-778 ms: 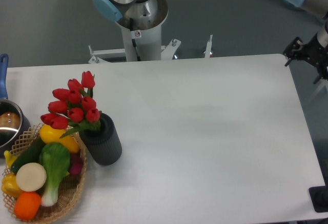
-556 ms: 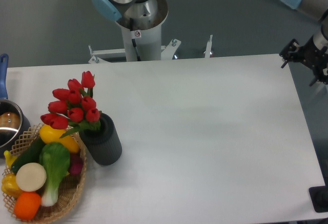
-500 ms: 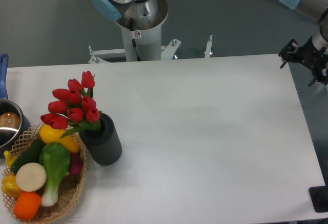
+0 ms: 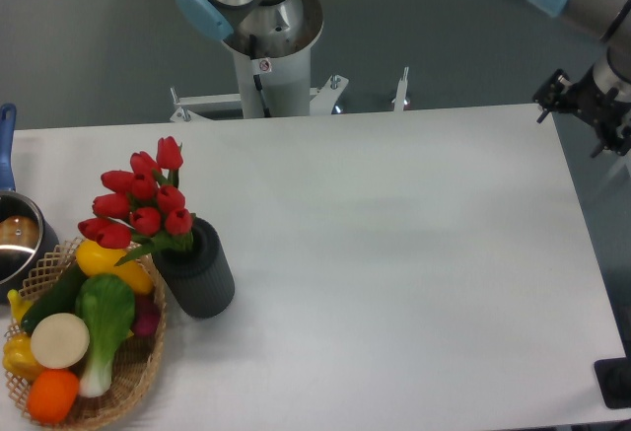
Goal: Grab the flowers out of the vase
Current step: 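Move the open gripper from its start pose over the table, then swing the open gripper toward the red tulips in the black vase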
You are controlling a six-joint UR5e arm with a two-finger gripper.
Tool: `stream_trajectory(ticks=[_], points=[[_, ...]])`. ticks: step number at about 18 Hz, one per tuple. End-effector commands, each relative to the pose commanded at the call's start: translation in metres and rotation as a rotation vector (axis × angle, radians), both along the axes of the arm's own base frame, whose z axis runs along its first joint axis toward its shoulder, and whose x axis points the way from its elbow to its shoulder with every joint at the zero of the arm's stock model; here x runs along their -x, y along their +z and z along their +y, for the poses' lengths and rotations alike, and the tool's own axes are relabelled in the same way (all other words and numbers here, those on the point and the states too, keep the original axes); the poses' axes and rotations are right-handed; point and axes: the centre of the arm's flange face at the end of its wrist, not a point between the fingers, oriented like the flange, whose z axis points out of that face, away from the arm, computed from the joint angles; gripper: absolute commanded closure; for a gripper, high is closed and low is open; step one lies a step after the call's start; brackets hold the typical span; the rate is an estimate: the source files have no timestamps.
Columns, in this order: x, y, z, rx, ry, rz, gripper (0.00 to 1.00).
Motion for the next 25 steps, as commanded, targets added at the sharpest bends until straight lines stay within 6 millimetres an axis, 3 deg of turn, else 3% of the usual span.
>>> stream_trajectory(ticks=[2, 7, 9, 11, 13, 17, 19, 21, 25], points=[[-0.006, -0.009, 0.001, 0.001, 0.093, 0.001, 0.00], [-0.030, 0.002, 0.001, -0.009, 0.119, 0.030, 0.00], [-0.037, -0.003, -0.003, -0.029, 0.129, 0.070, 0.00], [-0.053, 0.007, -0.001, -0.060, 0.157, 0.133, 0.00], [-0.064, 0.002, -0.001, -0.088, 0.174, 0.138, 0.00], [-0.082, 0.029, 0.000, -0.208, 0.179, 0.146, 0.00], [-0.103, 0.044, 0.000, -0.302, 0.182, 0.133, 0.00], [-0.131, 0.034, 0.001, -0.442, 0.201, 0.073, 0.00], [-0.144, 0.026, -0.005, -0.608, 0.249, 0.007, 0.00]])
